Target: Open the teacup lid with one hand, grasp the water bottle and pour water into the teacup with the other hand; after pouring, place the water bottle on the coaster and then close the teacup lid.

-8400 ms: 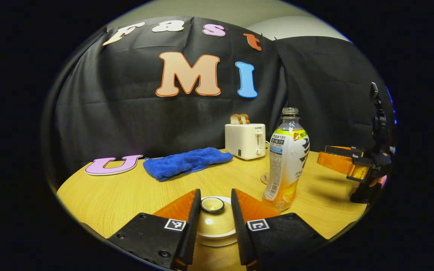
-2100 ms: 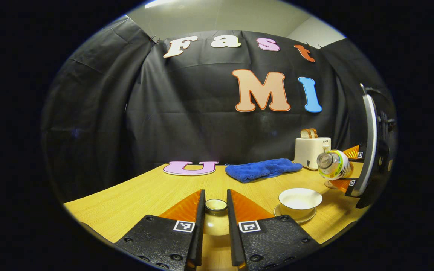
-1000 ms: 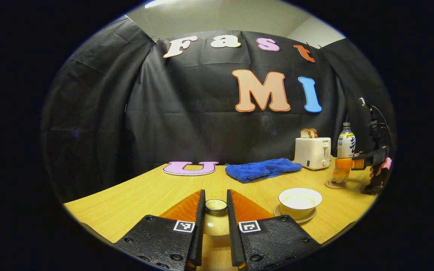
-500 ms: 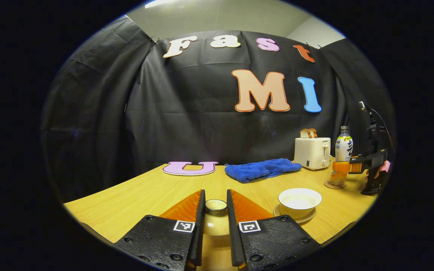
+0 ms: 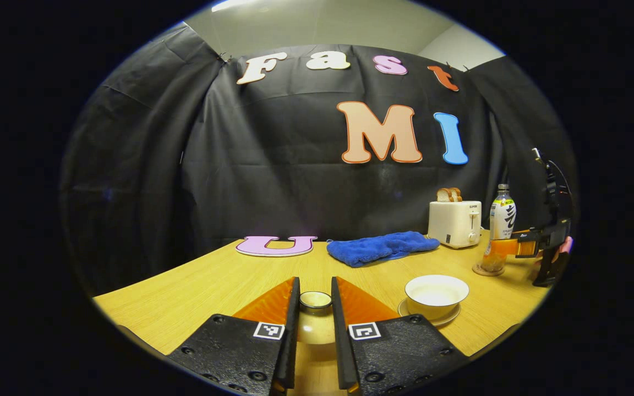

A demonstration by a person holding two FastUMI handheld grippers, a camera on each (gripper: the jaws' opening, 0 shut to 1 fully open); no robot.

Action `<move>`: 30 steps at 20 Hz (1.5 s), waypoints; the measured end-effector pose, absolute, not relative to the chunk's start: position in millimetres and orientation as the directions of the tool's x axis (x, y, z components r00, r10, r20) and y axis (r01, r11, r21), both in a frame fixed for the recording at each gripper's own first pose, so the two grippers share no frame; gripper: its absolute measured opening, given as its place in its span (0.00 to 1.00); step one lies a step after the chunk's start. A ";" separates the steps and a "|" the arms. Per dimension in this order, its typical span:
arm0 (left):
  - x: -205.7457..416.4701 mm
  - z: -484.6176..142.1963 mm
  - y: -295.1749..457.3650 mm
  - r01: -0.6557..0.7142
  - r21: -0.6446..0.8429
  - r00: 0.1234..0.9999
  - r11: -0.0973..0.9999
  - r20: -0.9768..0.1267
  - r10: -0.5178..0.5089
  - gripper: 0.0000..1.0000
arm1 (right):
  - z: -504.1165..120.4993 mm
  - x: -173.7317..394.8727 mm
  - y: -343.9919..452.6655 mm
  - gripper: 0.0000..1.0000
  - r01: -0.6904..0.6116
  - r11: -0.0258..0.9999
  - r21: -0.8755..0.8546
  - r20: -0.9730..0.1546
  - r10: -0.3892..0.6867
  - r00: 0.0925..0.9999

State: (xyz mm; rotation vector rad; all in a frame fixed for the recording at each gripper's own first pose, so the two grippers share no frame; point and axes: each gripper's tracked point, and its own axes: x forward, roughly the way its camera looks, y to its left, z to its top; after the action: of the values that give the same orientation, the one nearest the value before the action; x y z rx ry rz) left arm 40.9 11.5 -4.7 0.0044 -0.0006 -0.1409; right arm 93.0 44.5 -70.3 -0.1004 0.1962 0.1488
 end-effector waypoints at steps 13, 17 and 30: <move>46.1 -6.1 -19.6 0.231 -0.002 0.973 0.973 0.001 -0.231 0.28 | -38.7 32.4 38.4 0.91 -0.126 0.991 -0.041 -0.007 0.126 0.992; 46.4 -3.3 -79.2 0.389 -0.006 0.921 0.921 0.007 -0.389 0.28 | -35.3 25.9 34.8 0.91 -0.113 0.993 -0.041 -0.007 0.112 0.994; 50.0 -4.2 -140.8 0.527 -0.006 0.850 0.850 0.001 -0.527 0.28 | -33.7 28.1 33.8 0.91 -0.120 0.992 -0.040 -0.008 0.120 0.993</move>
State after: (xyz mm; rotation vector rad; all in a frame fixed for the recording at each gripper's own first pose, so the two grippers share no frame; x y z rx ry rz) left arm 50.0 -140.8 -4.2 -0.0056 0.0008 -0.5550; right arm 28.1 33.8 -33.7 -0.0404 0.0059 0.1203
